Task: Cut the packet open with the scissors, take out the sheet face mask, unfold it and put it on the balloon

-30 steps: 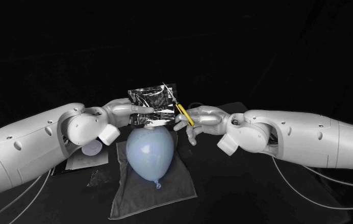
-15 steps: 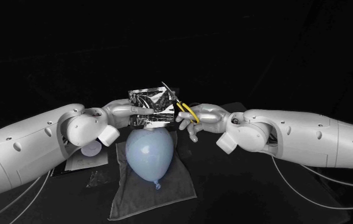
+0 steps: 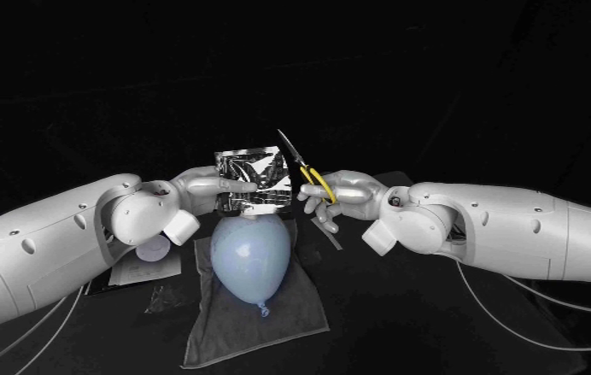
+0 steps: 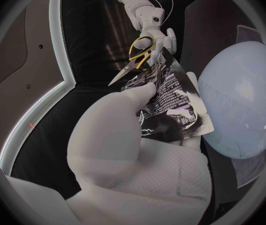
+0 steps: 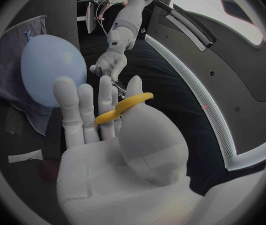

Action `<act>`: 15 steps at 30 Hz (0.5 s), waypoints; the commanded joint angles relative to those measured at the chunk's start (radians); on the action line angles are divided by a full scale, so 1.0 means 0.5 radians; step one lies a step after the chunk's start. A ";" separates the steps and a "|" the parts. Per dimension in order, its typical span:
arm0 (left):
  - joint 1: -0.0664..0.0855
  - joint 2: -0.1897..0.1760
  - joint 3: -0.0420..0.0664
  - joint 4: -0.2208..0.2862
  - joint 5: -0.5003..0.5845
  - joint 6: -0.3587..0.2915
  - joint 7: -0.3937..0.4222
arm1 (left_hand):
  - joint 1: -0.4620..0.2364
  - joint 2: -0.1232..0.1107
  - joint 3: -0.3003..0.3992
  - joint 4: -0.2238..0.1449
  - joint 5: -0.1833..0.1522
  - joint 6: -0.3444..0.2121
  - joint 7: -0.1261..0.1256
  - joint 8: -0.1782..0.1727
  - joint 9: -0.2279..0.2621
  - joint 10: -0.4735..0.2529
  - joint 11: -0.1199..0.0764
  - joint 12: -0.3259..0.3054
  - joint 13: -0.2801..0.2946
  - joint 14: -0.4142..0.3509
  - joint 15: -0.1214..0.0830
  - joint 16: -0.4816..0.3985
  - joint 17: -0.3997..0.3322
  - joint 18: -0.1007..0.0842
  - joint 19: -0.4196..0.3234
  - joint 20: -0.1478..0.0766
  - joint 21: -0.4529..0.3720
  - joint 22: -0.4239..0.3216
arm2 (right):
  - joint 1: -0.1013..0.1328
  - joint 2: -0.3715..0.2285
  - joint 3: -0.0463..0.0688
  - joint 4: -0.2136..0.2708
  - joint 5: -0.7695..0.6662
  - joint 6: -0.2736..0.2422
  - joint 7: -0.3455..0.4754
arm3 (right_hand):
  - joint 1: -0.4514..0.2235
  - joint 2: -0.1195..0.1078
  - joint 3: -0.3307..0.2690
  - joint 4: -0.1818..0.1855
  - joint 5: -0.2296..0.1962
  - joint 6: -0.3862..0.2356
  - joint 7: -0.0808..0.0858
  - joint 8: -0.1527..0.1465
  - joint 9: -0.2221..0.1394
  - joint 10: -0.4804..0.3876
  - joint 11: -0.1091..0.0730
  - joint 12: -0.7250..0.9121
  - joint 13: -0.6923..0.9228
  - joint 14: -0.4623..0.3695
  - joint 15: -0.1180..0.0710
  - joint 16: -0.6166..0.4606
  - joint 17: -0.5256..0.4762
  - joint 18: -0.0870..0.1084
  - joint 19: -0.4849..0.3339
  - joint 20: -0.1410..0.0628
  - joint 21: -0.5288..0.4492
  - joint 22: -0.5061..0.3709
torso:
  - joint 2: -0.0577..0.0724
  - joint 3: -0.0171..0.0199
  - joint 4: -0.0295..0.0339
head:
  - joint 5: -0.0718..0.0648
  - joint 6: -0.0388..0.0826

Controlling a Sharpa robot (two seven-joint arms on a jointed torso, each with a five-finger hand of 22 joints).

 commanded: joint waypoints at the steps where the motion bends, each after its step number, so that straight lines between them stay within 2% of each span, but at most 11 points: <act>1: 0.002 -0.002 0.003 0.008 0.000 0.031 0.018 | 0.009 0.007 0.000 -0.007 0.007 0.012 -0.001 0.010 0.198 0.012 0.000 0.000 0.001 0.011 -0.001 -0.011 0.003 0.019 0.011 -0.002 -0.008 -0.001 | 0.003 -0.018 0.002 0.007 -0.018 -0.043 0.056 | -0.005 0.016 -0.060 -0.014 -0.004 0.004 0.003 -0.016 -0.001 0.016 0.024 -0.002 0.003 -0.024 -0.112 -0.015 0.003 0.042 0.002 -0.003 -0.002 -0.012 | 0.002 -0.0009 -0.001 | 0.000 0.002; 10: 0.002 -0.021 0.003 0.014 0.023 0.022 0.068 | 0.009 0.007 0.000 -0.008 0.007 0.012 -0.001 0.010 0.200 0.012 0.000 0.000 0.001 0.011 0.000 -0.012 0.004 0.019 0.012 -0.002 -0.008 -0.001 | 0.014 -0.087 0.001 0.008 -0.016 -0.081 0.055 | -0.001 0.013 -0.057 -0.023 -0.004 -0.008 0.013 -0.040 -0.004 -0.011 0.033 -0.019 0.008 -0.020 -0.105 -0.037 0.005 0.044 -0.011 -0.001 -0.016 -0.035 | -0.002 -0.0015 -0.004 | 0.013 0.006; 15: -0.001 -0.048 0.003 0.033 0.077 -0.015 0.138 | 0.006 0.007 0.000 -0.006 0.007 0.011 0.000 0.010 0.201 0.011 0.001 -0.001 0.001 0.011 0.000 -0.013 0.004 0.018 0.012 -0.002 -0.008 -0.001 | 0.017 -0.131 0.000 0.012 -0.029 -0.099 0.051 | 0.041 0.047 -0.052 -0.050 -0.004 -0.008 0.015 -0.057 -0.005 -0.020 0.034 -0.029 0.013 -0.011 -0.101 -0.052 0.009 0.043 -0.011 0.003 -0.013 -0.033 | -0.002 -0.0018 -0.003 | 0.020 0.008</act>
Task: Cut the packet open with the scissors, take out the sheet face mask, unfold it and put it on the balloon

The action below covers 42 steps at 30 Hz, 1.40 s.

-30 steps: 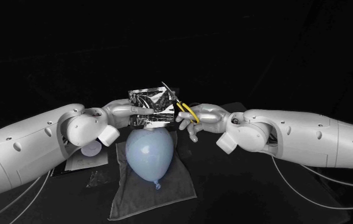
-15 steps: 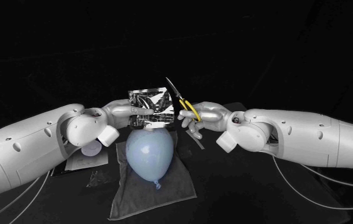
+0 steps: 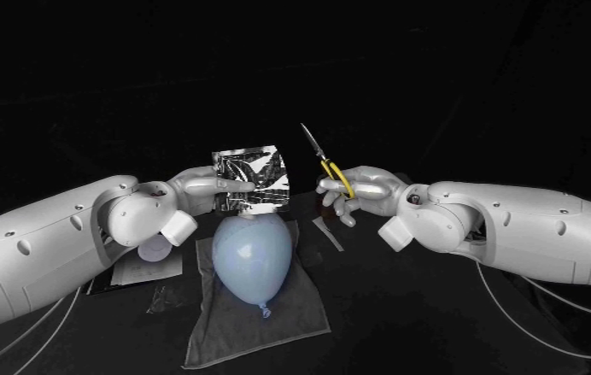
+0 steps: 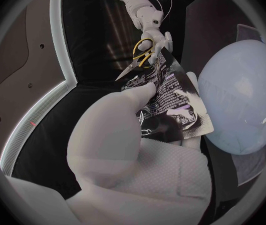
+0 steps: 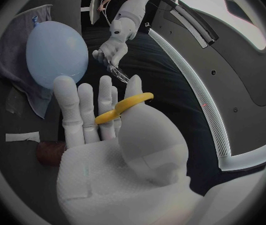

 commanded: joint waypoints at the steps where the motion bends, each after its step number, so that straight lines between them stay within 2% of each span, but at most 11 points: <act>1: -0.001 -0.012 0.003 0.017 0.080 -0.023 0.122 | 0.011 0.012 0.000 -0.006 0.008 0.011 0.000 0.006 0.201 0.011 0.001 -0.001 0.001 0.011 0.000 -0.013 0.002 0.030 0.012 -0.002 -0.009 -0.001 | 0.003 -0.021 0.001 0.006 -0.031 -0.028 0.034 | 0.042 0.044 -0.054 -0.026 -0.004 -0.003 0.009 -0.016 -0.004 -0.003 0.012 -0.018 0.002 -0.008 -0.101 -0.013 0.004 0.044 -0.012 0.004 -0.005 -0.001 | -0.001 -0.0011 0.001 | 0.003 0.000; 5: -0.011 -0.048 0.003 0.045 0.150 -0.081 0.203 | 0.008 0.012 -0.001 -0.003 0.007 0.010 0.000 0.006 0.202 0.010 0.001 -0.001 0.000 0.010 0.002 -0.014 0.002 0.029 0.012 -0.001 -0.009 -0.001 | 0.007 -0.056 -0.004 -0.003 -0.058 -0.049 0.026 | 0.096 0.089 -0.056 -0.068 -0.003 0.002 0.009 -0.042 -0.009 -0.006 0.012 -0.038 0.002 0.008 -0.102 -0.028 0.010 0.043 -0.002 0.004 0.003 0.006 | -0.001 -0.0032 0.000 | 0.035 0.005; 12: -0.026 -0.097 0.003 0.083 0.217 -0.138 0.287 | 0.006 0.012 -0.001 -0.002 0.007 0.010 0.000 0.006 0.203 0.010 0.002 -0.001 0.000 0.010 0.002 -0.014 0.002 0.029 0.013 -0.001 -0.009 -0.001 | 0.011 -0.087 -0.010 -0.046 -0.136 -0.062 0.015 | 0.111 0.102 -0.058 -0.085 -0.003 0.007 0.009 -0.053 -0.011 -0.003 0.011 -0.046 0.002 0.017 -0.102 -0.034 0.013 0.042 0.003 0.003 0.007 0.008 | -0.002 -0.0085 0.008 | 0.056 0.004; 16: -0.033 -0.134 0.003 0.111 0.234 -0.161 0.306 | 0.006 0.012 -0.001 -0.002 0.008 0.009 0.000 0.006 0.203 0.010 0.001 -0.001 0.000 0.009 0.002 -0.015 0.002 0.029 0.013 -0.001 -0.009 -0.001 | 0.016 -0.098 -0.014 -0.107 -0.219 -0.078 0.008 | 0.114 0.104 -0.059 -0.088 -0.003 0.008 0.009 -0.056 -0.012 -0.003 0.011 -0.048 0.002 0.019 -0.103 -0.035 0.014 0.042 0.005 0.003 0.008 0.008 | -0.005 -0.0136 0.013 | 0.078 -0.008; 20: -0.049 -0.205 0.004 0.181 0.244 -0.178 0.316 | 0.006 0.012 -0.001 -0.002 0.008 0.009 0.000 0.006 0.204 0.010 0.001 -0.001 0.000 0.009 0.002 -0.015 0.002 0.029 0.013 -0.001 -0.009 -0.001 | 0.036 -0.096 -0.018 -0.203 -0.373 -0.112 -0.007 | 0.116 0.101 -0.062 -0.097 -0.004 0.010 0.009 -0.063 -0.013 -0.002 0.011 -0.054 0.002 0.024 -0.103 -0.039 0.015 0.043 0.004 0.002 0.005 0.003 | -0.001 -0.0111 0.004 | 0.129 -0.022; 23: -0.060 -0.265 0.004 0.236 0.247 -0.188 0.317 | 0.006 0.012 -0.001 -0.002 0.008 0.009 0.000 0.006 0.204 0.010 0.001 -0.002 0.000 0.009 0.002 -0.015 0.002 0.029 0.013 -0.001 -0.009 -0.001 | 0.065 -0.088 -0.024 -0.297 -0.504 -0.142 -0.025 | 0.107 0.092 -0.065 -0.099 -0.004 0.011 0.013 -0.071 -0.014 -0.003 0.015 -0.061 0.001 0.029 -0.102 -0.043 0.017 0.042 0.008 0.002 0.007 0.004 | -0.004 -0.0087 0.010 | 0.152 -0.035; 30: -0.078 -0.390 0.003 0.331 0.250 -0.220 0.319 | 0.007 0.012 -0.001 -0.003 0.008 0.008 0.000 0.006 0.205 0.010 0.001 -0.002 0.000 0.009 0.002 -0.016 0.002 0.030 0.014 -0.002 -0.009 -0.001 | 0.115 -0.044 -0.038 -0.483 -0.746 -0.131 -0.105 | 0.091 0.078 -0.066 -0.098 -0.004 0.013 0.017 -0.081 -0.015 -0.002 0.018 -0.069 0.001 0.038 -0.100 -0.049 0.020 0.042 0.012 0.003 0.006 0.001 | -0.009 -0.0152 0.011 | 0.171 -0.052; 31: -0.079 -0.404 0.003 0.340 0.250 -0.222 0.319 | 0.007 0.012 -0.001 -0.003 0.008 0.008 0.000 0.006 0.205 0.010 0.001 -0.002 0.000 0.009 0.002 -0.016 0.002 0.030 0.014 -0.002 -0.009 -0.001 | 0.118 -0.040 -0.040 -0.496 -0.771 -0.124 -0.116 | 0.086 0.073 -0.066 -0.097 -0.004 0.013 0.018 -0.084 -0.016 -0.002 0.019 -0.071 0.000 0.039 -0.100 -0.051 0.020 0.043 0.012 0.004 0.005 -0.001 | -0.009 -0.0154 0.012 | 0.173 -0.052; 32: -0.081 -0.426 0.003 0.354 0.250 -0.228 0.318 | 0.007 0.012 -0.001 -0.003 0.008 0.008 0.000 0.006 0.205 0.010 0.001 -0.002 0.000 0.009 0.002 -0.016 0.002 0.030 0.014 -0.002 -0.009 -0.001 | 0.124 -0.034 -0.041 -0.512 -0.808 -0.114 -0.133 | 0.085 0.072 -0.066 -0.097 -0.004 0.013 0.018 -0.085 -0.016 -0.002 0.019 -0.072 0.000 0.040 -0.099 -0.052 0.021 0.042 0.012 0.004 0.005 -0.001 | -0.006 -0.0114 0.013 | 0.178 -0.053; 37: -0.101 -0.495 0.000 0.405 0.251 -0.242 0.315 | 0.006 0.012 -0.001 -0.003 0.008 0.008 0.000 0.006 0.205 0.010 0.001 -0.001 0.000 0.008 0.002 -0.016 0.003 0.030 0.015 -0.002 -0.009 -0.001 | 0.133 -0.025 -0.047 -0.518 -0.874 -0.087 -0.165 | 0.088 0.070 -0.064 -0.101 -0.004 0.014 0.017 -0.087 -0.016 -0.002 0.018 -0.075 0.000 0.042 -0.099 -0.054 0.021 0.042 0.014 0.004 0.006 0.000 | -0.008 -0.0122 0.013 | 0.234 -0.076; 42: -0.162 -0.564 -0.003 0.460 0.251 -0.242 0.310 | 0.006 0.012 -0.001 -0.003 0.008 0.008 0.000 0.006 0.205 0.010 0.001 -0.001 0.000 0.008 0.002 -0.016 0.003 0.030 0.015 -0.002 -0.009 -0.001 | 0.136 -0.016 -0.055 -0.474 -0.898 -0.072 -0.165 | 0.088 0.070 -0.064 -0.101 -0.004 0.014 0.017 -0.088 -0.016 -0.002 0.018 -0.075 0.000 0.043 -0.099 -0.054 0.021 0.043 0.012 0.004 0.004 -0.004 | -0.010 -0.0115 0.014 | 0.310 -0.101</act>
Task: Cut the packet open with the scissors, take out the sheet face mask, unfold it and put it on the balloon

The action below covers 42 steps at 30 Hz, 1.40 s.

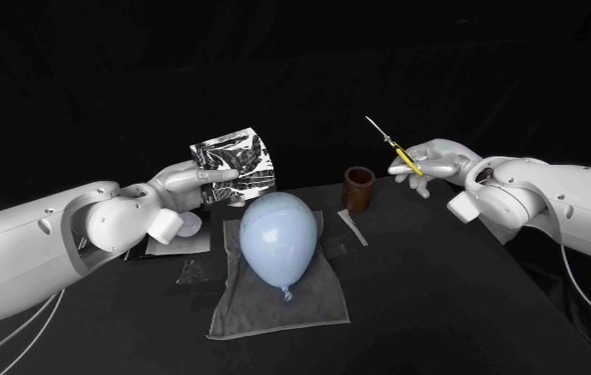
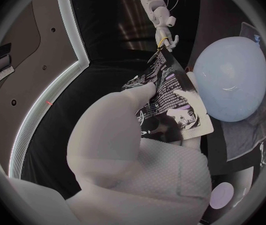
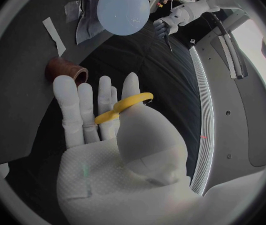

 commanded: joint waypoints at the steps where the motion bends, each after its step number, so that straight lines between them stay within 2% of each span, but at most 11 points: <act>1: -0.037 -0.033 -0.002 0.035 0.022 -0.011 0.024 | 0.009 0.017 -0.002 -0.002 0.006 0.008 0.000 0.010 0.206 0.014 -0.002 -0.001 0.000 0.009 0.002 -0.010 0.002 0.033 0.016 -0.001 -0.009 -0.001 | 0.002 0.012 -0.002 0.035 -0.109 0.051 -0.014 | 0.028 0.010 -0.063 -0.013 -0.004 0.004 0.014 -0.012 -0.002 0.002 0.015 -0.005 0.002 0.043 -0.099 -0.008 0.003 0.043 0.013 0.003 0.005 -0.002 | 0.000 0.0005 -0.001 | 0.078 -0.024; 6: -0.104 -0.087 -0.013 0.060 0.023 0.012 -0.020 | -0.003 0.019 -0.005 0.008 0.006 0.005 -0.001 0.010 0.210 0.016 -0.001 0.000 0.001 0.010 0.003 -0.011 0.003 0.032 0.019 0.000 -0.009 0.000 | -0.001 0.022 -0.006 0.073 -0.106 0.052 0.006 | 0.034 0.015 -0.061 -0.019 -0.004 0.006 0.012 -0.016 -0.002 0.003 0.014 -0.010 0.001 0.046 -0.099 -0.011 0.004 0.043 0.015 0.004 0.005 -0.003 | -0.001 0.0023 -0.001 | 0.167 -0.070; 8: -0.125 -0.114 -0.031 0.066 0.023 0.014 -0.042 | -0.009 0.020 -0.007 0.013 0.006 -0.003 0.000 0.007 0.212 0.008 0.000 -0.004 0.000 0.013 0.003 -0.011 0.004 0.033 0.024 0.000 -0.008 0.000 | -0.005 0.025 -0.008 0.089 -0.105 0.051 0.021 | 0.034 0.015 -0.061 -0.019 -0.004 0.006 0.012 -0.016 -0.002 0.003 0.014 -0.010 0.001 0.046 -0.099 -0.011 0.004 0.043 0.015 0.004 0.005 -0.003 | -0.001 -0.0002 0.006 | 0.199 -0.092; 14: -0.164 -0.194 -0.076 0.079 0.024 0.045 -0.115 | 0.017 0.020 0.003 -0.013 0.007 -0.024 0.004 0.002 0.220 -0.024 0.004 -0.009 -0.002 0.014 0.000 -0.016 0.007 0.034 0.033 -0.008 -0.007 0.001 | -0.014 0.030 -0.010 0.127 -0.083 0.047 0.074 | 0.042 0.021 -0.060 -0.024 -0.004 0.009 0.011 -0.019 -0.002 0.004 0.013 -0.014 0.001 0.049 -0.100 -0.014 0.005 0.043 0.016 0.003 0.004 -0.004 | 0.002 -0.0043 0.010 | 0.332 -0.135; 16: -0.172 -0.231 -0.103 0.084 0.014 0.061 -0.141 | 0.018 0.020 0.004 -0.015 0.007 -0.026 0.005 0.001 0.221 -0.026 0.004 -0.008 -0.002 0.014 0.000 -0.017 0.007 0.034 0.034 -0.009 -0.007 0.001 | -0.022 0.027 -0.011 0.148 -0.063 0.047 0.115 | 0.037 0.019 -0.063 -0.024 -0.004 0.011 0.013 -0.023 -0.002 0.007 0.014 -0.017 0.001 0.052 -0.100 -0.017 0.006 0.043 0.019 0.003 0.005 -0.003 | -0.001 -0.0056 0.013 | 0.378 -0.157; 21: -0.179 -0.294 -0.142 0.087 -0.003 0.075 -0.171 | 0.020 0.020 0.005 -0.017 0.007 -0.027 0.005 0.001 0.222 -0.028 0.005 -0.008 -0.002 0.014 0.000 -0.017 0.007 0.033 0.035 -0.009 -0.006 0.001 | -0.037 0.022 -0.012 0.197 -0.038 0.039 0.178 | 0.039 0.019 -0.063 -0.026 -0.004 0.012 0.012 -0.024 -0.001 0.007 0.014 -0.017 0.001 0.053 -0.100 -0.018 0.007 0.043 0.019 0.003 0.006 -0.003 | -0.004 -0.0099 0.025 | 0.419 -0.198; 23: -0.180 -0.313 -0.153 0.085 -0.015 0.074 -0.186 | 0.021 0.020 0.005 -0.018 0.006 -0.027 0.005 0.001 0.222 -0.028 0.005 -0.007 -0.002 0.015 0.000 -0.017 0.008 0.034 0.037 -0.010 -0.006 0.002 | -0.046 0.021 -0.012 0.224 -0.025 0.034 0.198 | 0.044 0.020 -0.062 -0.031 -0.004 0.015 0.011 -0.025 -0.001 0.010 0.012 -0.019 0.002 0.055 -0.101 -0.019 0.008 0.042 0.022 0.003 0.007 -0.001 | -0.009 -0.0146 0.031 | 0.436 -0.211; 28: -0.181 -0.331 -0.166 0.047 -0.055 0.060 -0.236 | 0.023 0.025 0.003 -0.025 0.006 -0.058 0.017 -0.014 0.226 -0.078 0.017 -0.010 -0.003 0.041 -0.002 -0.006 0.021 0.033 0.054 -0.016 0.001 0.004 | -0.069 0.025 -0.012 0.265 0.001 0.029 0.224 | 0.047 0.022 -0.061 -0.033 -0.004 0.017 0.010 -0.026 -0.001 0.011 0.011 -0.020 0.002 0.057 -0.101 -0.020 0.009 0.042 0.023 0.003 0.007 -0.001 | -0.016 -0.0184 0.035 | 0.477 -0.263; 33: -0.182 -0.338 -0.183 -0.003 -0.093 0.044 -0.324 | 0.026 0.042 -0.009 -0.034 0.006 -0.076 0.023 -0.026 0.232 -0.114 0.020 -0.005 0.000 0.112 -0.020 0.038 0.062 0.034 0.125 -0.042 0.039 0.017 | -0.083 0.034 -0.013 0.283 0.018 0.025 0.234 | 0.048 0.022 -0.061 -0.034 -0.004 0.018 0.010 -0.027 0.000 0.012 0.011 -0.020 0.002 0.058 -0.101 -0.021 0.009 0.042 0.024 0.003 0.008 -0.001 | -0.018 -0.0231 0.038 | 0.514 -0.284; 38: -0.187 -0.338 -0.203 -0.039 -0.138 0.075 -0.457 | 0.021 0.047 -0.010 -0.029 0.006 -0.076 0.022 -0.027 0.233 -0.114 0.020 -0.004 0.001 0.114 -0.020 0.040 0.067 0.032 0.127 -0.043 0.040 0.016 | -0.091 0.044 -0.013 0.276 0.033 0.021 0.239 | 0.048 0.023 -0.061 -0.035 -0.004 0.018 0.010 -0.027 0.000 0.013 0.011 -0.021 0.002 0.058 -0.101 -0.021 0.009 0.042 0.024 0.003 0.008 -0.001 | -0.019 -0.0217 0.040 | 0.528 -0.305; 42: -0.211 -0.333 -0.213 -0.058 -0.181 0.078 -0.592 | 0.019 0.053 -0.009 -0.026 0.006 -0.076 0.021 -0.027 0.234 -0.112 0.018 -0.003 0.001 0.116 -0.021 0.042 0.071 0.032 0.129 -0.044 0.040 0.016 | -0.097 0.051 -0.013 0.280 0.067 0.022 0.241 | 0.050 0.024 -0.061 -0.037 -0.003 0.020 0.009 -0.028 0.000 0.014 0.010 -0.021 0.002 0.060 -0.102 -0.022 0.010 0.042 0.024 0.003 0.008 -0.001 | -0.018 -0.0208 0.037 | 0.542 -0.316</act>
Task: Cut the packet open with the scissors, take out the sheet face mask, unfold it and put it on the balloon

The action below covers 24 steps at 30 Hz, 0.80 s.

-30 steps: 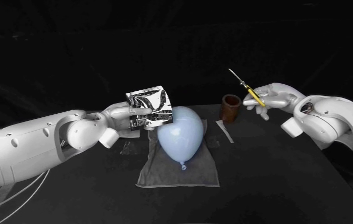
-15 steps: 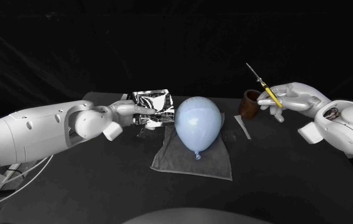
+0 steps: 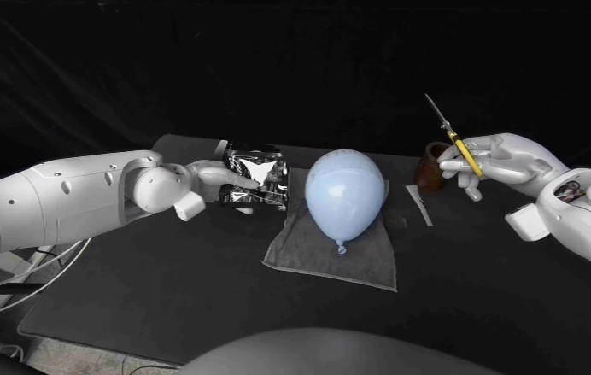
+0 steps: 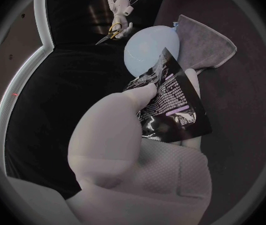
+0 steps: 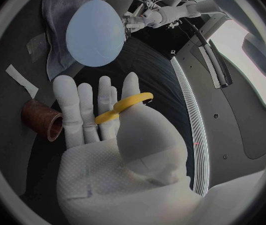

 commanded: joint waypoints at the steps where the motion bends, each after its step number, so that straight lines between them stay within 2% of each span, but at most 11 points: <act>1: -0.016 0.007 -0.002 -0.010 -0.078 0.049 -0.210 | 0.001 0.018 0.001 -0.004 0.008 -0.007 -0.002 -0.003 0.074 -0.012 -0.002 -0.003 0.003 0.015 0.002 0.011 0.004 0.016 0.014 -0.002 0.009 0.001 | -0.004 0.005 0.002 0.006 0.054 0.008 0.052 | 0.050 0.024 -0.056 -0.014 -0.003 0.009 0.006 -0.008 0.001 0.014 0.010 0.001 0.002 0.060 -0.102 -0.014 0.003 0.040 0.010 0.003 0.008 0.001 | 0.000 0.0009 -0.002 | 0.013 -0.012; 8: -0.033 0.041 -0.006 -0.041 -0.095 0.064 -0.367 | -0.090 -0.008 -0.067 0.064 0.007 -0.041 0.004 -0.028 0.073 -0.063 0.010 -0.012 -0.002 0.016 0.010 0.021 0.038 0.015 0.013 0.011 -0.002 -0.010 | -0.012 0.012 0.002 0.009 0.076 0.011 0.057 | 0.058 0.024 -0.056 -0.023 -0.004 0.012 0.005 -0.011 0.002 0.016 0.008 -0.002 0.002 0.063 -0.103 -0.016 0.005 0.040 0.013 0.002 0.009 0.002 | -0.001 0.0019 -0.002 | 0.004 -0.028; 16: -0.037 0.084 -0.006 -0.008 -0.131 -0.047 -0.427 | -0.111 -0.040 -0.098 0.110 0.007 -0.160 0.056 -0.128 0.032 -0.254 0.062 -0.012 -0.005 -0.037 0.043 0.009 0.085 0.012 -0.010 0.034 -0.034 -0.020 | -0.016 0.016 0.002 0.016 0.083 0.016 0.058 | 0.070 0.028 -0.055 -0.035 -0.003 0.016 0.003 -0.015 0.003 0.019 0.006 -0.006 0.003 0.067 -0.105 -0.020 0.008 0.040 0.016 0.001 0.011 0.003 | 0.002 0.0027 -0.006 | -0.016 -0.034; 18: -0.038 0.093 -0.006 0.007 -0.133 -0.071 -0.430 | -0.125 -0.057 -0.112 0.130 0.007 -0.200 0.076 -0.159 0.017 -0.311 0.081 -0.012 -0.006 -0.064 0.059 -0.002 0.094 0.010 -0.032 0.048 -0.051 -0.022 | -0.016 0.016 0.002 0.016 0.085 0.017 0.059 | 0.070 0.028 -0.055 -0.035 -0.003 0.016 0.003 -0.015 0.003 0.019 0.006 -0.006 0.003 0.067 -0.105 -0.020 0.008 0.040 0.016 0.001 0.011 0.003 | 0.002 0.0031 -0.006 | -0.019 -0.036; 22: -0.039 0.104 -0.006 0.034 -0.129 -0.107 -0.422 | -0.168 -0.114 -0.193 0.187 0.007 -0.308 0.123 -0.215 -0.011 -0.448 0.126 -0.004 -0.002 -0.172 0.110 -0.053 0.104 0.009 -0.131 0.105 -0.119 -0.025 | -0.017 0.017 0.002 0.015 0.089 0.018 0.060 | 0.071 0.029 -0.056 -0.037 -0.003 0.017 0.003 -0.016 0.003 0.019 0.006 -0.007 0.003 0.067 -0.105 -0.021 0.008 0.040 0.016 0.001 0.010 0.002 | 0.002 0.0038 -0.005 | -0.017 -0.039; 24: -0.039 0.106 -0.006 0.043 -0.128 -0.126 -0.413 | -0.197 -0.149 -0.274 0.234 0.006 -0.403 0.167 -0.240 -0.024 -0.559 0.172 -0.005 -0.003 -0.297 0.160 -0.118 0.091 0.006 -0.221 0.155 -0.175 -0.026 | -0.017 0.018 0.002 0.014 0.090 0.019 0.061 | 0.071 0.029 -0.056 -0.037 -0.003 0.017 0.003 -0.016 0.003 0.019 0.006 -0.007 0.003 0.067 -0.105 -0.021 0.008 0.040 0.016 0.001 0.010 0.002 | 0.000 0.0032 -0.004 | -0.017 -0.040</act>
